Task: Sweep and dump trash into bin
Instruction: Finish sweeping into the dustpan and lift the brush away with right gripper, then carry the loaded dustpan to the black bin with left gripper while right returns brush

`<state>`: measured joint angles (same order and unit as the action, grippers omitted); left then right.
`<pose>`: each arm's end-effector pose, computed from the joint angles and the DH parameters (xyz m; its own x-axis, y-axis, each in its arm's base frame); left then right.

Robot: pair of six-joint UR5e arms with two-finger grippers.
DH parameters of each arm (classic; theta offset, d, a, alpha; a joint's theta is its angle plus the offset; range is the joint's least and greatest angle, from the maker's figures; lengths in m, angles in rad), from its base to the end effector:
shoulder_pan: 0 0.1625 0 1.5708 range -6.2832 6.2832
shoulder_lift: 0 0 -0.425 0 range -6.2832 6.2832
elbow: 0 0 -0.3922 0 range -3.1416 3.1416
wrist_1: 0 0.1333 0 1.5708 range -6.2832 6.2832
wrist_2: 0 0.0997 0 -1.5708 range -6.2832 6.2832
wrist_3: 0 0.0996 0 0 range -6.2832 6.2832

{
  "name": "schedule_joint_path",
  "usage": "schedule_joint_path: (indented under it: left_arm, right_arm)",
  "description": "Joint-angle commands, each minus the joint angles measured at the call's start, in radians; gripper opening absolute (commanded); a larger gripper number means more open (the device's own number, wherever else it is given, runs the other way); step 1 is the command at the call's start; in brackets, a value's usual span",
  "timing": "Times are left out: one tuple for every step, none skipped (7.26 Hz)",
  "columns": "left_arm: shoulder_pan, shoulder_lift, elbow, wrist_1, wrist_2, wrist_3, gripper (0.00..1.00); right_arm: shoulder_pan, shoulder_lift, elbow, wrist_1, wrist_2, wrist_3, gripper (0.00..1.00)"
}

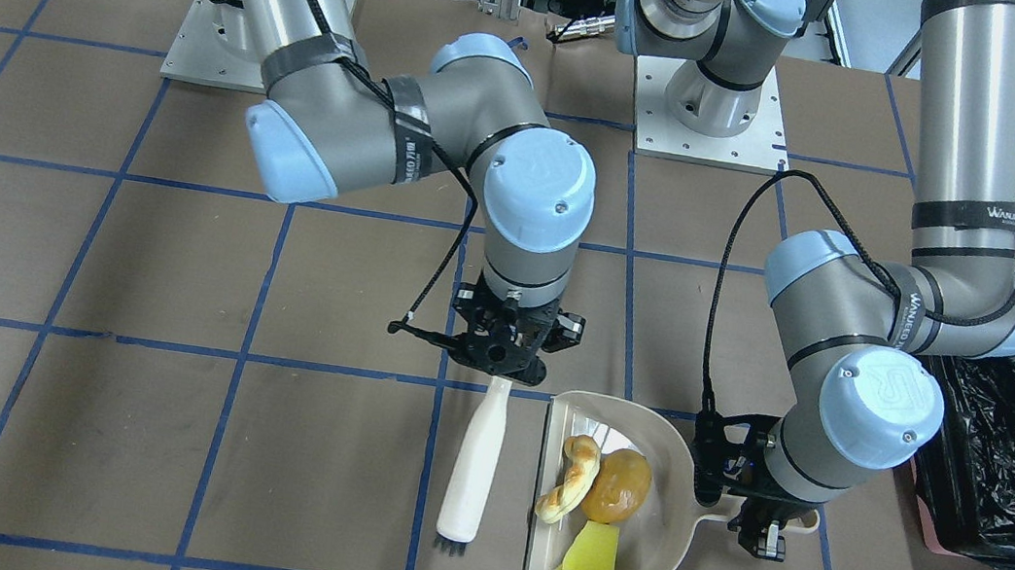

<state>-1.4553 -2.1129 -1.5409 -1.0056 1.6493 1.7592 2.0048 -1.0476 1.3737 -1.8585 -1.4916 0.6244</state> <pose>-0.0479 -0.6760 0.2405 0.0723 0.9967 -0.0374 0.9938 -0.0689 0.0868 0.4139 -0.5573 0.3020 -0.9805 0.1922 -0.0417 0.1886 0.9790 0.0774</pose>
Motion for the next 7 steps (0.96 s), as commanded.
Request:
schedule_joint_path:
  left_arm:
    - [0.022,0.004,-0.002,0.005,-0.081,0.002,0.0]
    - [0.051,0.014,-0.002,0.004,-0.132,0.0,0.0]
    - [0.079,0.039,-0.001,-0.007,-0.167,0.005,0.0]
    - [0.113,0.077,0.001,-0.048,-0.169,0.014,0.0]
    - [0.149,0.118,0.016,-0.142,-0.174,0.043,0.0]
    - [0.191,0.161,0.025,-0.2,-0.174,0.113,0.0]
    - [0.243,0.19,0.027,-0.258,-0.187,0.193,0.0]
  right_arm:
    - [-0.146,-0.092,0.007,0.158,-0.013,-0.195,0.0]
    - [-0.215,-0.119,0.008,0.203,-0.024,-0.294,0.0]
    - [-0.289,-0.138,0.008,0.249,-0.074,-0.404,0.0]
    - [-0.364,-0.158,0.011,0.265,-0.1,-0.516,0.0]
    - [-0.459,-0.163,0.03,0.26,-0.166,-0.604,0.0]
    - [-0.559,-0.161,0.037,0.26,-0.165,-0.724,0.0]
    - [-0.636,-0.163,0.065,0.249,-0.165,-0.802,0.0]
